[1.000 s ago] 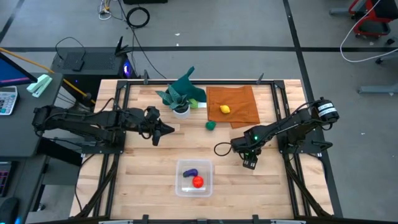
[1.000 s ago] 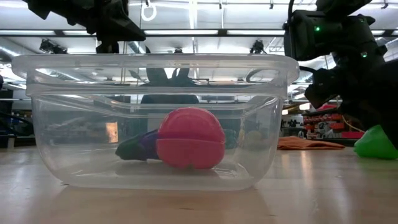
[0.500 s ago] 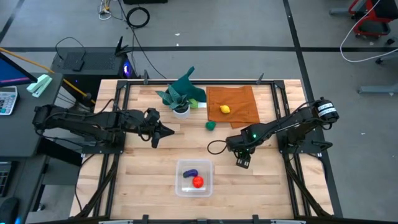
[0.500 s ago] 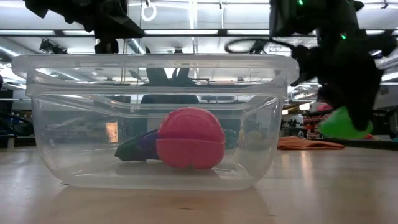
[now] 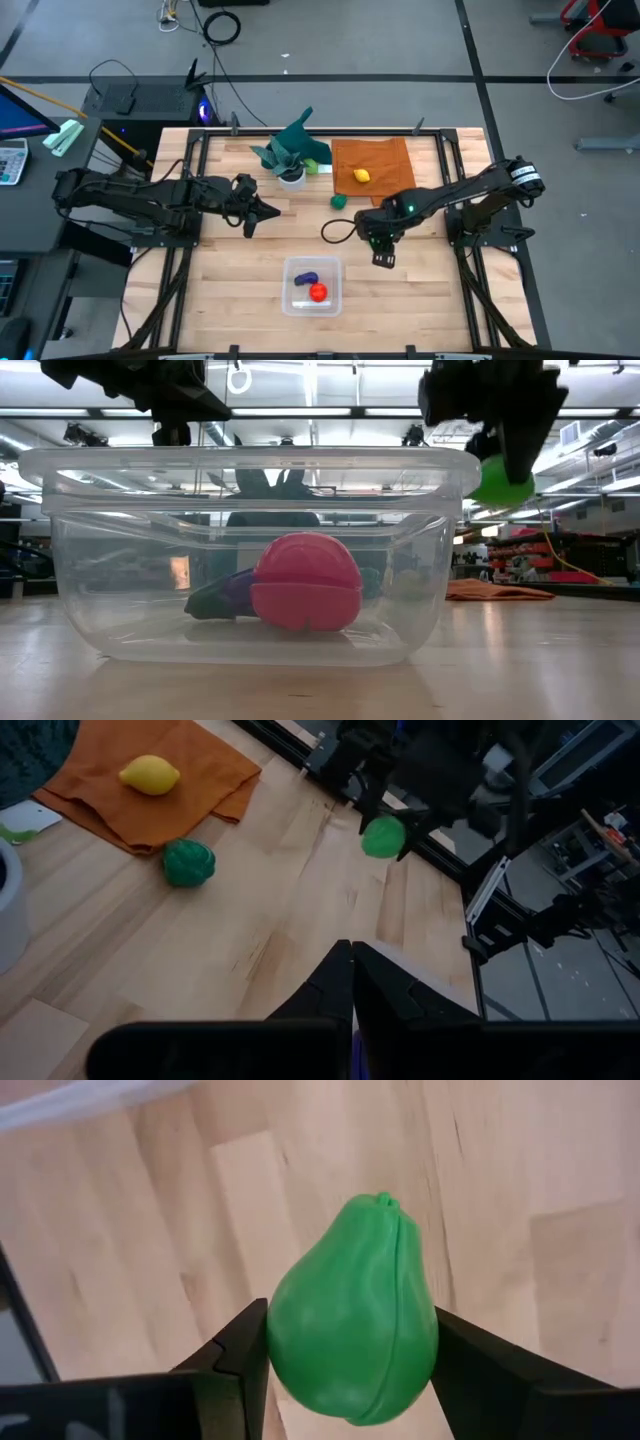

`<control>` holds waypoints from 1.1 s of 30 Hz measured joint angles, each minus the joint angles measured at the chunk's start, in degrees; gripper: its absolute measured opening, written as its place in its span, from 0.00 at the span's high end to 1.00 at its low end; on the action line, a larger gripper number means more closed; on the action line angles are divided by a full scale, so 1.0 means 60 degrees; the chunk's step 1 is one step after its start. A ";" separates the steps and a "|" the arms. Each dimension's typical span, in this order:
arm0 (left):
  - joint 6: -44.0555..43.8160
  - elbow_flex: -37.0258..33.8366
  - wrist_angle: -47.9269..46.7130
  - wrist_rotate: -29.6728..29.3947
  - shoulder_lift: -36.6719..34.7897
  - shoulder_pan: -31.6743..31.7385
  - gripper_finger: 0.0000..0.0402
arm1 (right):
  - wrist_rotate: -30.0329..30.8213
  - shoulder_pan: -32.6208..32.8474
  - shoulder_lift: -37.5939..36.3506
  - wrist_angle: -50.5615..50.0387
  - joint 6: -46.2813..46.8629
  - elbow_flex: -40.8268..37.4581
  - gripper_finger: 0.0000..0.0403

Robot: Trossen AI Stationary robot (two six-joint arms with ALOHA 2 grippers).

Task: Pick and placing Produce into tupperware
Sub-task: Put the pear into the transparent bin

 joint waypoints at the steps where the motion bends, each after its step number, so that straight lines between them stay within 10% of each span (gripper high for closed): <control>1: 0.0061 0.0000 0.0000 0.0028 0.0000 0.0000 0.97 | -0.0003 0.0000 0.0000 -0.0137 -0.0160 0.0153 0.56; 33: 0.0853 -0.0007 -0.0245 0.1028 -0.0319 0.1264 0.90 | -0.0405 0.0224 0.4851 -0.0925 -0.2249 0.6900 0.56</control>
